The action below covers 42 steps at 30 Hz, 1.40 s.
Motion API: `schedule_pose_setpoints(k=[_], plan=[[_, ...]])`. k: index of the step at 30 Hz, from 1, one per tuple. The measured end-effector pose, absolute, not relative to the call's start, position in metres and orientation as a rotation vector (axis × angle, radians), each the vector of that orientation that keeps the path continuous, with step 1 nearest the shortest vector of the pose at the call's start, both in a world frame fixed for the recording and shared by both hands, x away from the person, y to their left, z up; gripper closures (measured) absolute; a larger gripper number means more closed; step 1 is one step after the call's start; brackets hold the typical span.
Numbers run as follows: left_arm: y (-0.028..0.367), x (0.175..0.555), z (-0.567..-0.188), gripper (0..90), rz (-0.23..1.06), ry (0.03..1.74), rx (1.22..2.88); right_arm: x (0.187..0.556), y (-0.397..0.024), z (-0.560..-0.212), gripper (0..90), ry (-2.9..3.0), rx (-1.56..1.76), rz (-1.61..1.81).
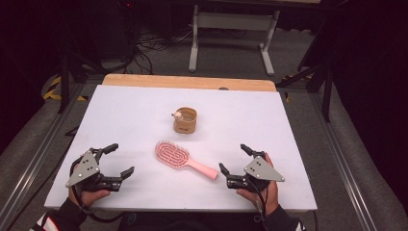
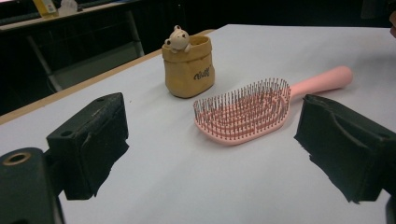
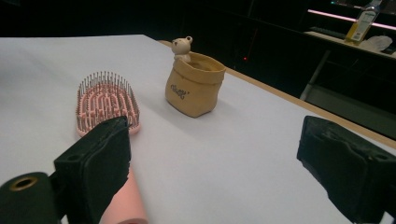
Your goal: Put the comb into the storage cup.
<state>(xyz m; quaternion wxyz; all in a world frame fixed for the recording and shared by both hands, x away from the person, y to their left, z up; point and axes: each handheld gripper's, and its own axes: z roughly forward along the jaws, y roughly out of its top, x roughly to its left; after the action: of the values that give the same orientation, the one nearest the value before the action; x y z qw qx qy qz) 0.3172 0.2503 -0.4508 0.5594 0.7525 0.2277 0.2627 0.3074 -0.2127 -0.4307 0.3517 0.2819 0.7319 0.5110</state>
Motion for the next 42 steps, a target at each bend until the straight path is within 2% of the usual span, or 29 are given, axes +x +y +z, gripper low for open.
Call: schedule_pose_setpoints(k=[16, 24, 33, 42], plan=[[0.252, 0.322, -0.453, 9.9, 0.626, 0.555, 1.795, 0.328, -0.211, -0.422, 8.5, 2.115, 0.835, 1.269], [0.247, 0.324, -0.455, 9.9, 0.620, 0.540, 1.814, 0.346, -0.185, -0.412, 6.7, 2.285, 0.801, 1.189], [0.247, 0.328, -0.458, 10.4, 0.614, 0.545, 1.826, 0.363, -0.154, -0.422, 8.0, 2.526, 0.796, 1.045], [0.246, 0.327, -0.458, 10.0, 0.613, 0.529, 1.844, 0.377, -0.128, -0.435, 13.6, 2.608, 0.826, 0.875]])
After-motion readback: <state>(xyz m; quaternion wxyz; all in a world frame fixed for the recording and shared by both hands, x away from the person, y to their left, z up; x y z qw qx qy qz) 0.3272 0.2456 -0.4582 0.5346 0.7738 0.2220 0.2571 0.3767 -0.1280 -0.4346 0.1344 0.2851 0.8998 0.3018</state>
